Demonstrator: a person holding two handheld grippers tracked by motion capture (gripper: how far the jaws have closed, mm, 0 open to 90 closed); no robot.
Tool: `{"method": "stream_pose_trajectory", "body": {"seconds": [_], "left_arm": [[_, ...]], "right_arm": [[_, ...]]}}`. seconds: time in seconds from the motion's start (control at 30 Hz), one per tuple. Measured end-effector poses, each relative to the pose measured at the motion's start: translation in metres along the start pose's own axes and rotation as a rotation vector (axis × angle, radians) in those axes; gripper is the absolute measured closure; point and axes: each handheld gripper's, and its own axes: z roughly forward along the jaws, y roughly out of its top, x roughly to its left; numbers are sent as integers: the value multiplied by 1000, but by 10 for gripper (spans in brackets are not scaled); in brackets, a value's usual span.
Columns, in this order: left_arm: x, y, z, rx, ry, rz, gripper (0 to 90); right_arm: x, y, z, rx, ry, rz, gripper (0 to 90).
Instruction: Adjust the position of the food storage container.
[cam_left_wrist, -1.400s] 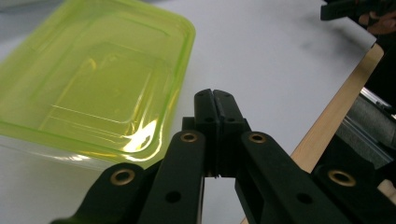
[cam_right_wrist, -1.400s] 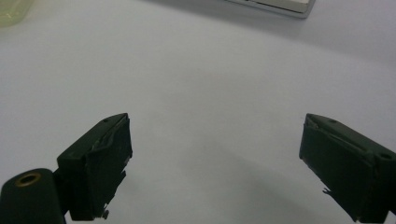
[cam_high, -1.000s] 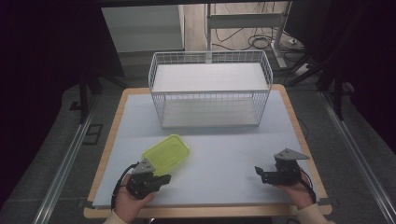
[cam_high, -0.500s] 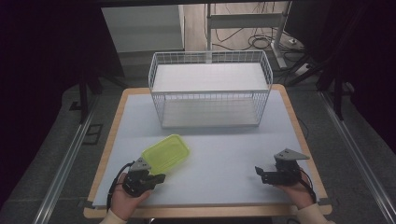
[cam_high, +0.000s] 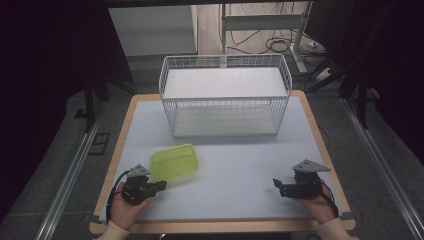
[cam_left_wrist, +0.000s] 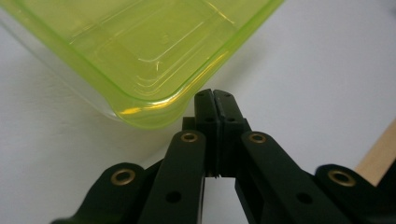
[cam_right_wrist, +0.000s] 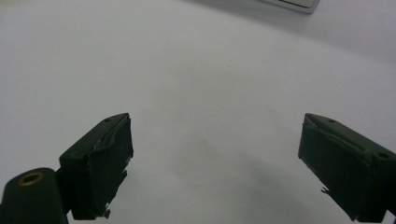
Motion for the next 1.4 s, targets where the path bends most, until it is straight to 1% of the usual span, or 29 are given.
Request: {"method": "stream_pose_trajectory", "body": {"seconds": [0.13,0.33,0.53,0.7,0.8,0.87,0.93,1.0,1.07,1.1,1.27,1.33,1.4], "left_arm": [[8,1,-1,0,13,-15,900],[19,1,-2,2,21,-51,899],[24,0,-3,-5,25,-65,900],[26,-1,-4,-3,21,-66,900],[30,-7,-9,-9,17,-89,900],[35,-9,-14,-16,26,-101,900],[41,-8,-20,-34,42,-119,900],[48,-7,-25,-53,65,-130,900],[57,-5,-28,-55,74,-142,900],[61,-4,-29,-61,87,-154,900],[76,-1,-33,-76,98,-193,900],[82,2,-34,-87,96,-212,900],[86,6,-34,-93,93,-220,900]], "right_arm": [[0,0,1,3,-4,-4,101],[0,0,1,6,-6,-8,102],[0,0,0,3,-9,-10,103],[-1,0,1,7,-13,-17,103],[0,0,1,9,-15,-19,103],[0,0,0,6,-15,-19,104],[0,0,0,6,-16,-19,104],[-1,0,1,7,-17,-19,104],[-1,0,1,10,-19,-21,104],[-1,0,2,11,-20,-21,104],[0,1,2,12,-27,-29,104],[0,1,3,13,-29,-33,104],[1,1,3,15,-30,-29,104]]}}
